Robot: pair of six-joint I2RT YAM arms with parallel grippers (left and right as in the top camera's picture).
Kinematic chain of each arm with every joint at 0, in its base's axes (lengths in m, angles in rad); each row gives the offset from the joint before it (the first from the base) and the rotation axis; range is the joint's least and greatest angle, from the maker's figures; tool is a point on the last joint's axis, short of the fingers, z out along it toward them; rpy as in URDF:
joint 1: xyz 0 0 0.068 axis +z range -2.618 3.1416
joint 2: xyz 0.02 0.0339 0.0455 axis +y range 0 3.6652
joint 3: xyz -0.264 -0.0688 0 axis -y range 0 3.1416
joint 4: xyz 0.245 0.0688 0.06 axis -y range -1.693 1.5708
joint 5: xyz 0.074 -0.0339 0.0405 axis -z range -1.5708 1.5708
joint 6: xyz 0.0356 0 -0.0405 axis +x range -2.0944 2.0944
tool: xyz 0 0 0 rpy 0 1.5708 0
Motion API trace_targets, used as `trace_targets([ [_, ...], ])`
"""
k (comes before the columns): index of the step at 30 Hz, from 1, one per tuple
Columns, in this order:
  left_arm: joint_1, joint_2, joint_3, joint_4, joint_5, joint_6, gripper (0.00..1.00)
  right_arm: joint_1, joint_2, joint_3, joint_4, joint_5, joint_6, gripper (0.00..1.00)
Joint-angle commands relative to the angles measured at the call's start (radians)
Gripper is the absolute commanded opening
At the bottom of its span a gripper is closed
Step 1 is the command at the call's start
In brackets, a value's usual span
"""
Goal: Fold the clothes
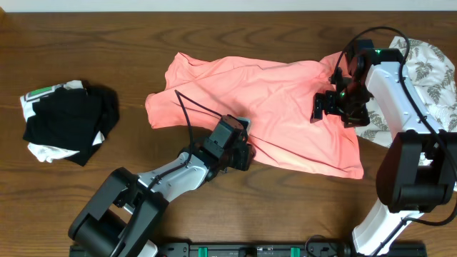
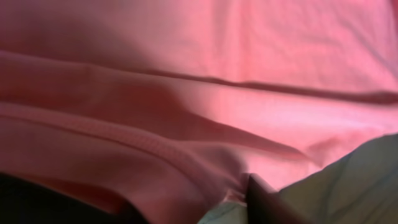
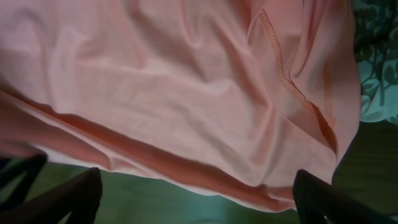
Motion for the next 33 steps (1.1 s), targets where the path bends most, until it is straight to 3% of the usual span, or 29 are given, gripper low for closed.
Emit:
trace_targets([
  [1,0.015,0.001,0.002,-0.002,0.005,-0.004,0.13,0.003,0.006,-0.004,-0.016,-0.006,-0.013,0.91],
  [7,0.129,-0.02,0.002,-0.117,0.006,-0.005,0.07,0.002,0.006,-0.004,-0.09,0.029,-0.022,0.9],
  [14,0.236,-0.089,0.002,-0.218,0.017,-0.062,0.06,0.002,0.006,-0.005,-0.125,0.046,-0.035,0.93],
  [19,0.237,-0.118,0.002,-0.254,0.122,-0.07,0.06,0.002,0.006,-0.005,-0.125,0.046,-0.035,0.94],
  [23,0.224,-0.118,0.002,-0.275,0.236,-0.151,0.06,0.003,0.006,-0.005,-0.125,0.046,-0.035,0.96],
  [33,0.207,-0.118,0.002,-0.429,0.168,-0.18,0.06,0.003,0.006,-0.005,-0.127,0.045,-0.036,0.95],
])
